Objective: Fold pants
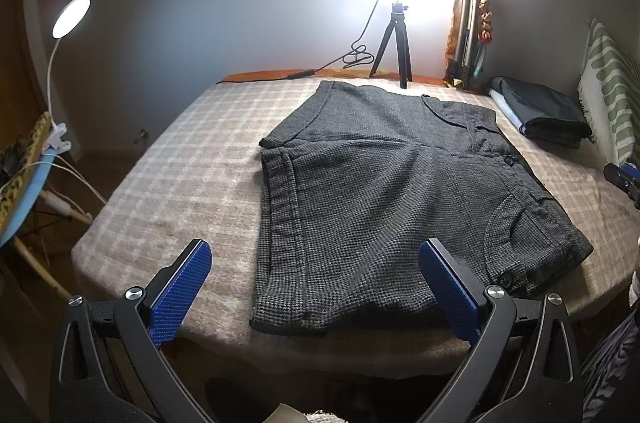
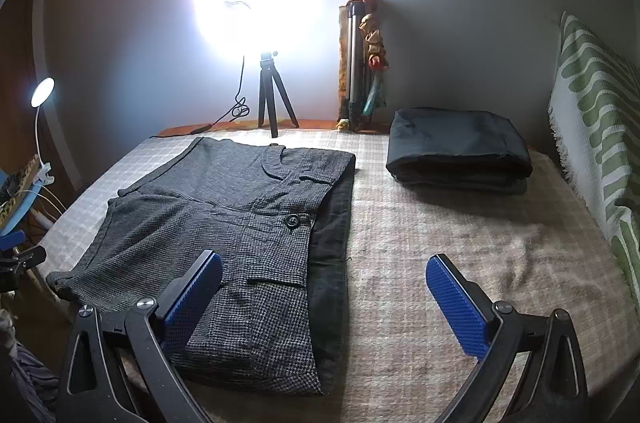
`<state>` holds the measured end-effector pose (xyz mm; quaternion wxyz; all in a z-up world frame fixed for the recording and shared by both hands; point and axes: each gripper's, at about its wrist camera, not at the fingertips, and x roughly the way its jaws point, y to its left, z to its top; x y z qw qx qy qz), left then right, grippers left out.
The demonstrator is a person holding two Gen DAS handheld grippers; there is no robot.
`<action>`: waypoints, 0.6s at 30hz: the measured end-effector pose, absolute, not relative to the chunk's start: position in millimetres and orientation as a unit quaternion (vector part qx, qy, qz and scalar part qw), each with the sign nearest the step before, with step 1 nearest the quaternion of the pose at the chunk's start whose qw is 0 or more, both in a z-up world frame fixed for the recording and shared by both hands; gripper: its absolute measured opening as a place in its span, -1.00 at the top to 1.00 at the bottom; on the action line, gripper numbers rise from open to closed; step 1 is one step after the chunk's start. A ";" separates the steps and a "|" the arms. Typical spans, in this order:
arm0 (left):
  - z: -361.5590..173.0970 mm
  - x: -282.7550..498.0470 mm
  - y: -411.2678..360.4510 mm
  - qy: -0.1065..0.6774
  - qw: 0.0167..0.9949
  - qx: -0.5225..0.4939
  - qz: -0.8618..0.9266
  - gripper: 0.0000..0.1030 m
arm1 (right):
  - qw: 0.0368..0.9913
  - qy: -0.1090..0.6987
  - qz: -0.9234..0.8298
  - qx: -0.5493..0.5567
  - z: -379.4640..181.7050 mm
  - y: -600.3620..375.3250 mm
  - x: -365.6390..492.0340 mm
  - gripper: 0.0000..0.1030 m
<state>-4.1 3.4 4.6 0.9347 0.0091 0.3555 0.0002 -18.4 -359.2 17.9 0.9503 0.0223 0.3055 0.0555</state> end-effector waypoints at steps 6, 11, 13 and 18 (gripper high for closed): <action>4.8 -4.4 3.0 0.355 0.935 0.008 0.000 -0.99 | 0.950 0.306 0.057 0.022 17.2 -359.6 -18.2 -0.99; 5.0 -4.7 3.1 0.354 0.935 0.009 0.000 -0.99 | 0.950 0.306 0.058 0.022 16.8 -359.7 -18.1 -1.00; 5.0 -4.8 3.0 0.354 0.935 0.008 0.000 -0.99 | 0.950 0.306 0.058 0.022 16.7 -359.0 -17.8 -1.00; 4.9 -4.9 2.1 0.354 0.935 0.009 0.001 -0.99 | 0.950 0.307 0.058 0.022 16.6 -358.4 -17.6 -0.99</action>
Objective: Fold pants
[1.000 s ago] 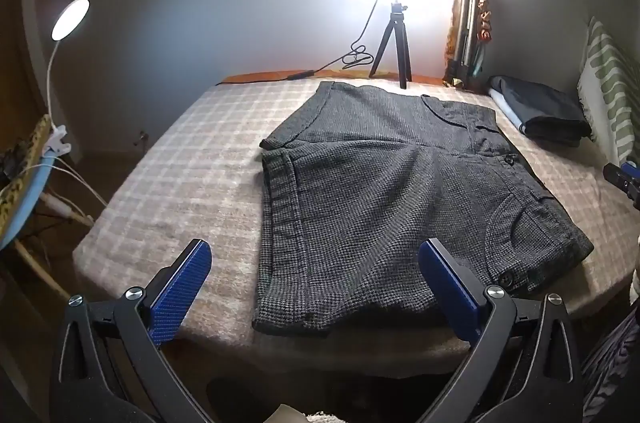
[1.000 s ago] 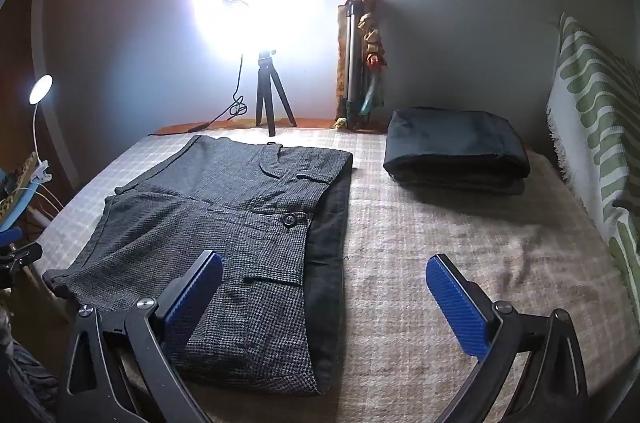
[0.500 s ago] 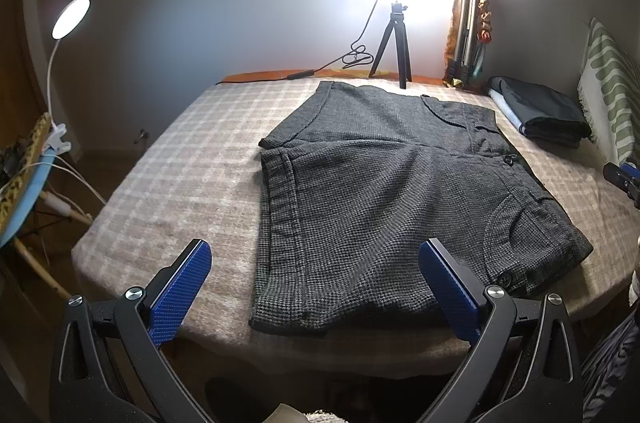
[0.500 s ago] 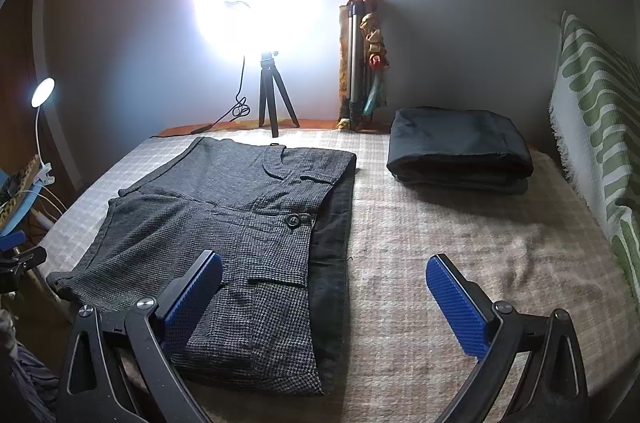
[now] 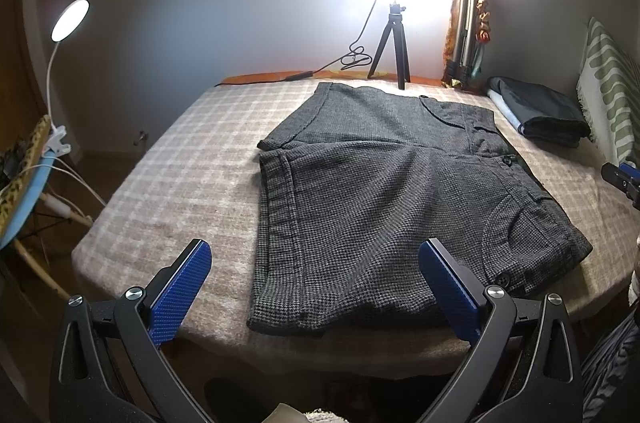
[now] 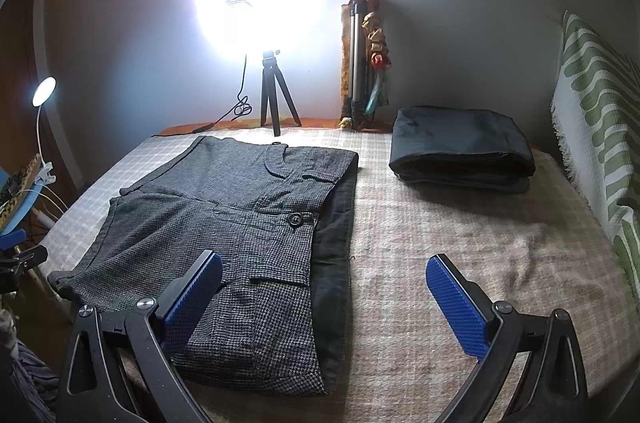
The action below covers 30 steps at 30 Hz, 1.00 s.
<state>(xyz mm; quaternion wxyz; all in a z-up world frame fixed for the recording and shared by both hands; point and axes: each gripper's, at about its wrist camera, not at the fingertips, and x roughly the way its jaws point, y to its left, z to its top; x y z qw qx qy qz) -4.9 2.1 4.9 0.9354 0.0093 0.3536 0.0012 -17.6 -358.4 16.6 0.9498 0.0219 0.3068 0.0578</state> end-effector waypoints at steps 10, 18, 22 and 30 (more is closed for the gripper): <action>4.2 -5.0 -0.9 0.354 0.935 0.009 -0.001 -0.99 | 0.950 0.307 0.059 0.022 16.2 -357.9 -17.7 -1.00; 4.1 -5.1 -1.0 0.354 0.935 0.008 0.000 -0.99 | 0.949 0.308 0.060 0.021 14.4 -354.6 -17.9 -0.99; 3.7 -6.0 -2.4 0.354 0.935 0.008 0.000 -0.99 | 0.949 0.308 0.060 0.021 14.7 -355.0 -17.3 -1.00; 2.9 -8.6 -0.6 0.353 0.936 0.008 0.001 -0.99 | 0.949 0.309 0.060 0.021 14.8 -354.7 -17.2 -1.00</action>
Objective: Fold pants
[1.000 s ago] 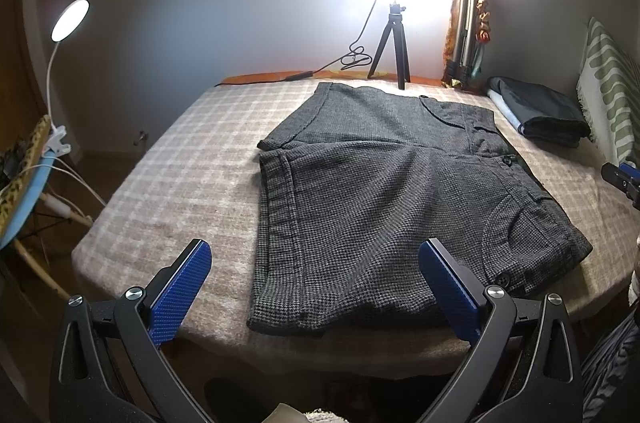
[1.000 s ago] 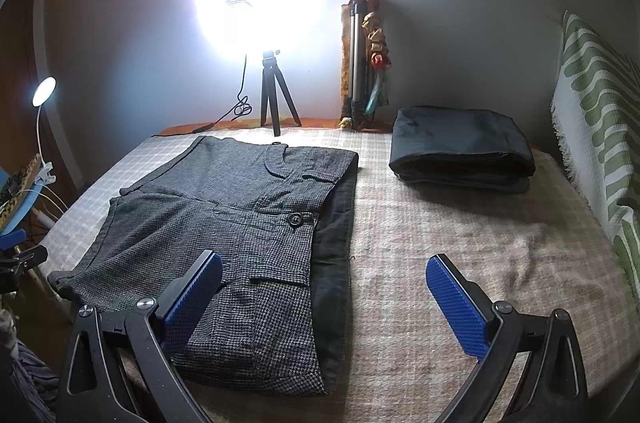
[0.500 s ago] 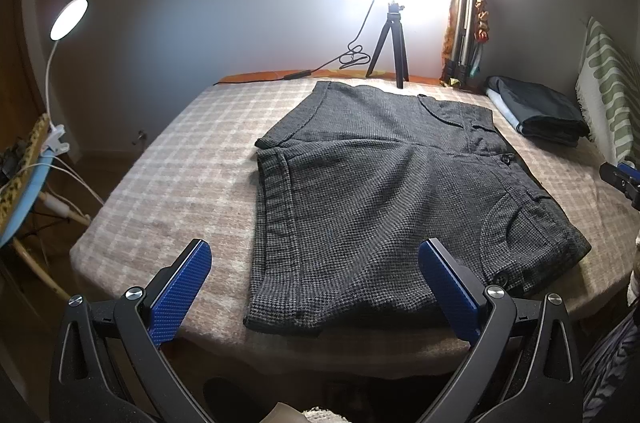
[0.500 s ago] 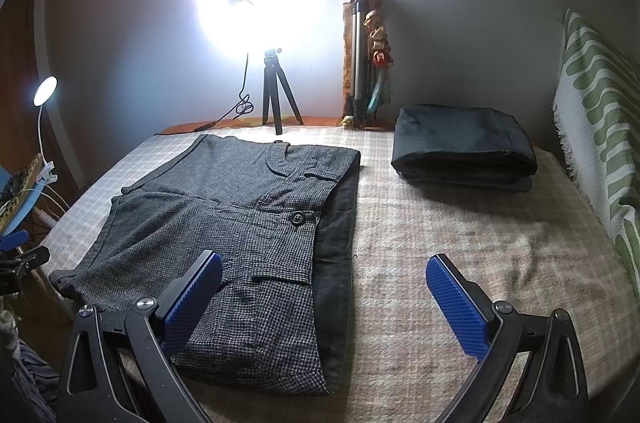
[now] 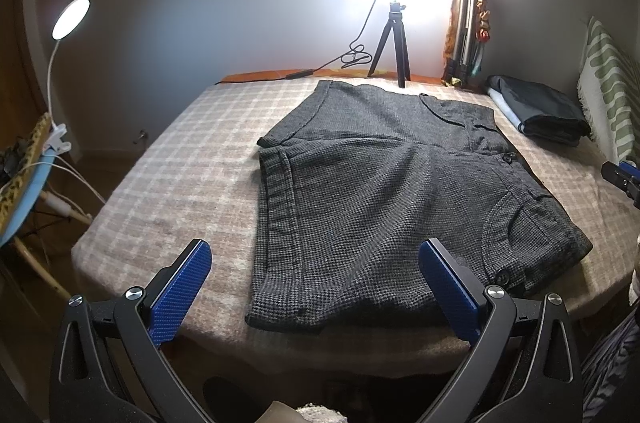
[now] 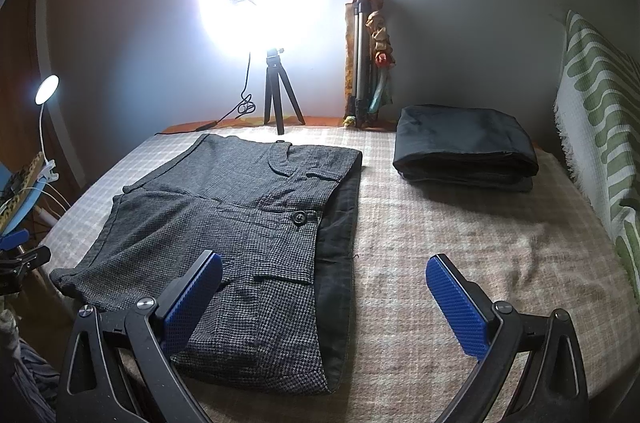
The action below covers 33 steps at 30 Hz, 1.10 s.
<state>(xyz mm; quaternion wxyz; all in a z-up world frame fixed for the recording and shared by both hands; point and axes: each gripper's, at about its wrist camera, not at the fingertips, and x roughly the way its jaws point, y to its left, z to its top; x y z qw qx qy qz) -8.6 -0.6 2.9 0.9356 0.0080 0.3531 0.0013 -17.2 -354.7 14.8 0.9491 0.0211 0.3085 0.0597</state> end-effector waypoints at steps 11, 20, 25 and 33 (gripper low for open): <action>-1.2 -8.5 4.1 0.361 0.933 0.006 0.002 -0.99 | 0.949 0.309 0.060 0.022 15.9 -355.4 -17.1 -1.00; -3.6 -9.7 8.8 0.365 0.931 0.000 -0.016 -0.99 | 0.950 0.303 0.072 0.022 19.6 -350.8 -23.4 -0.98; -9.2 -8.6 13.0 0.371 0.928 0.015 -0.017 -0.59 | 0.948 0.307 0.086 0.012 18.3 -355.3 -26.6 -0.82; -6.8 -10.9 26.9 0.384 0.918 0.065 -0.077 -0.17 | 0.937 0.308 0.165 -0.026 10.5 -347.1 -36.0 -0.58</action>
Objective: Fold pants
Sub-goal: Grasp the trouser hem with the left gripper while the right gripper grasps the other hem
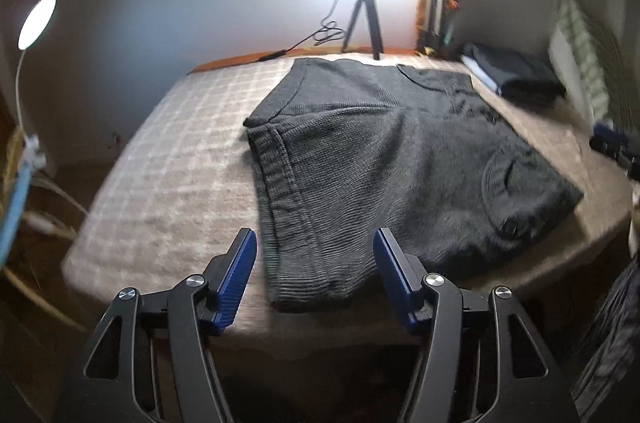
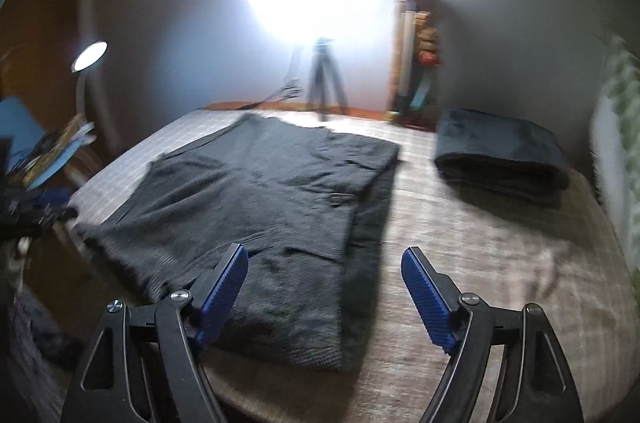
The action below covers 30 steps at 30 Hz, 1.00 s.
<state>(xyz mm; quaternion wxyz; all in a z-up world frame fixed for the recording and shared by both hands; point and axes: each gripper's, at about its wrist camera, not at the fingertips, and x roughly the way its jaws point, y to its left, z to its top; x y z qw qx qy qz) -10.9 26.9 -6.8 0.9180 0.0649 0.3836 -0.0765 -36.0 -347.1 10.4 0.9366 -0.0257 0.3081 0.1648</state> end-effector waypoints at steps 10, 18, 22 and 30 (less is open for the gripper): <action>-27.6 -16.7 14.9 0.436 0.873 0.158 -0.152 -0.17 | 0.889 0.339 0.253 -0.175 -22.8 -300.6 -49.7 -0.58; -44.5 -6.8 12.4 0.439 0.862 0.212 -0.138 -0.17 | 0.860 0.359 0.271 -0.241 -49.8 -279.8 -53.8 -0.56; -50.7 -4.7 13.3 0.443 0.854 0.228 -0.148 -0.16 | 0.851 0.363 0.269 -0.266 -58.6 -274.7 -53.3 -0.55; -68.6 -0.6 10.9 0.464 0.841 0.221 -0.169 0.17 | 0.840 0.381 0.250 -0.295 -69.9 -272.3 -48.3 -0.29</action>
